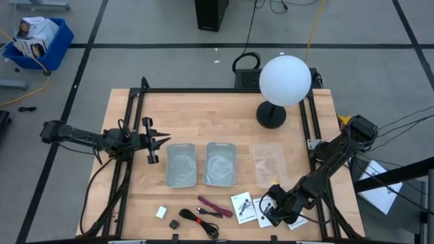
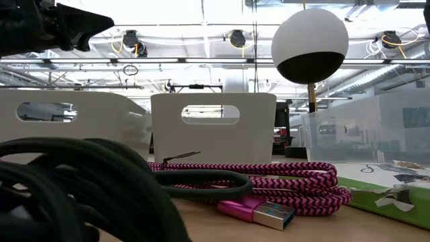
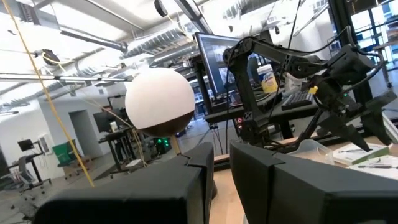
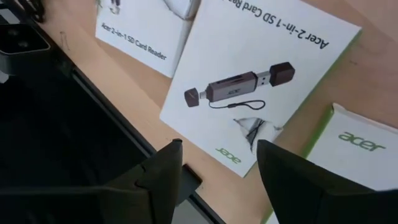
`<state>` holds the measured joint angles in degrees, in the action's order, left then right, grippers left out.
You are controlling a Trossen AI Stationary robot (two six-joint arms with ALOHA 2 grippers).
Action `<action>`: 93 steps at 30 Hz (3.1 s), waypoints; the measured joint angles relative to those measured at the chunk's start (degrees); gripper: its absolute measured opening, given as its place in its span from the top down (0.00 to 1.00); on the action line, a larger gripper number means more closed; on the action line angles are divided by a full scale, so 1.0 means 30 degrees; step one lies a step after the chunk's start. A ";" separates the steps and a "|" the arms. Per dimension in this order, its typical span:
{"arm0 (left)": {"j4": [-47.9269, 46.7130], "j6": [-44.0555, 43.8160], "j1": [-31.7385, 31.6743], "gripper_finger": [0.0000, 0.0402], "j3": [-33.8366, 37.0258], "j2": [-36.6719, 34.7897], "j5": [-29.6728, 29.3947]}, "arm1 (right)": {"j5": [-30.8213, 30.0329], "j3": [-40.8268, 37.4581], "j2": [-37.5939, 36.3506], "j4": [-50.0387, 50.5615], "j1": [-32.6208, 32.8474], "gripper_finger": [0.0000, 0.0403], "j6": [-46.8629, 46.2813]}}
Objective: Pick and place items into bin
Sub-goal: Put the middle white card reader box into the transparent bin
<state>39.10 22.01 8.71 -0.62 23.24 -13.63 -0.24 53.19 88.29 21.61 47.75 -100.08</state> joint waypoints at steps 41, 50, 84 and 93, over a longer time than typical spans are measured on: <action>-0.0178 -0.0550 0.0000 0.84 0.0000 0.0000 0.0000 | 0.1316 0.0000 0.1801 0.2203 -0.0546 0.51 -0.1904; -0.0178 -0.0550 0.0000 0.84 0.0000 0.0000 0.0000 | 0.1278 0.0049 0.2542 0.1392 -0.0552 0.55 -0.1878; -0.0178 -0.2008 0.0000 0.84 0.0000 -0.0005 0.0007 | -0.0544 0.0216 -0.0055 0.1750 -0.0509 1.00 0.0581; -0.0652 -0.2014 0.0004 0.84 0.0000 -0.0004 0.0007 | -0.2307 0.2065 -0.1818 0.2245 -0.1481 1.00 0.4121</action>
<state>37.15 15.97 8.72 -0.62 23.23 -13.61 -7.16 59.38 82.83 28.34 43.30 -87.72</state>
